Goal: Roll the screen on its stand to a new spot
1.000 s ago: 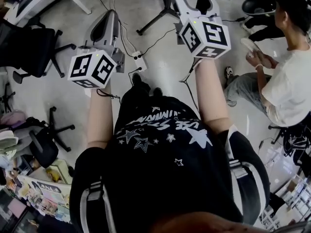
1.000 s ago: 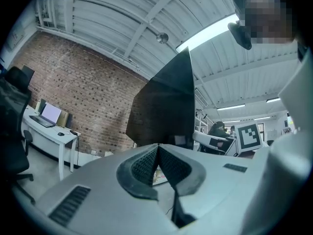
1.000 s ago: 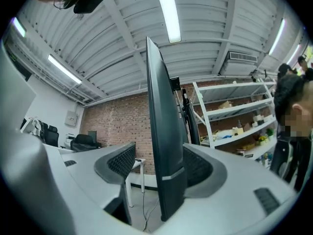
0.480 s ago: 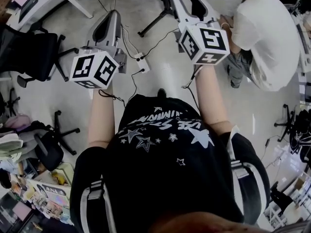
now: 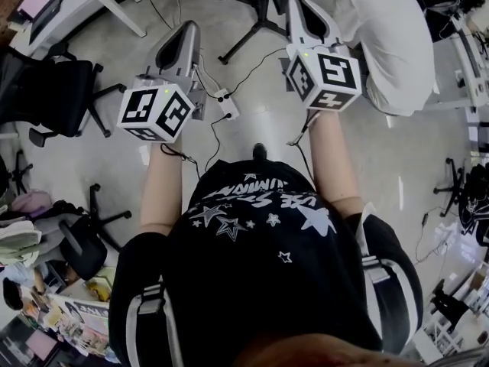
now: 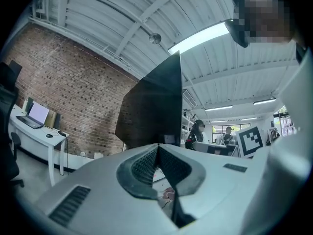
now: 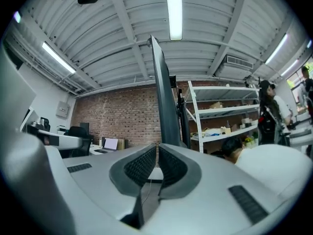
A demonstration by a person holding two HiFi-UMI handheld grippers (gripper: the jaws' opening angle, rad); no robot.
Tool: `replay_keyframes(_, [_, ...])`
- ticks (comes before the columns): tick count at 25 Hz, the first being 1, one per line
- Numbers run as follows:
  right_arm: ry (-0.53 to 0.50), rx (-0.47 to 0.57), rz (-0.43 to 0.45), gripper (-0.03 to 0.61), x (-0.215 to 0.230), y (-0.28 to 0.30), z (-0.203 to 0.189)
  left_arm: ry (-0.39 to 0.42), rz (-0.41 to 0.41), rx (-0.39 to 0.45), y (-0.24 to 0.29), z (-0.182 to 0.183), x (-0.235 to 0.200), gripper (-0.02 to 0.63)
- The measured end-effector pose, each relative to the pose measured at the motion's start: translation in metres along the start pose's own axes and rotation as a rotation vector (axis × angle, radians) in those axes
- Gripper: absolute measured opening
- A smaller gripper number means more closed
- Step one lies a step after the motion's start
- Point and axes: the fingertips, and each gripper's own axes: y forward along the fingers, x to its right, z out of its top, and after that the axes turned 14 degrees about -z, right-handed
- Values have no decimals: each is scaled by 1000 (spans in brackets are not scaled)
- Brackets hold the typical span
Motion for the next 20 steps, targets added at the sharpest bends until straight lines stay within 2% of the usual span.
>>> replay_keyframes(5, [-16,-8,-50,6,-7,-17,1,-16,-31,-1,-16,2,1,11])
replay_keyframes(20, [-60,-60,-78,6,-35,-73,-18,-69,-113,-1,-56,-3,17,11])
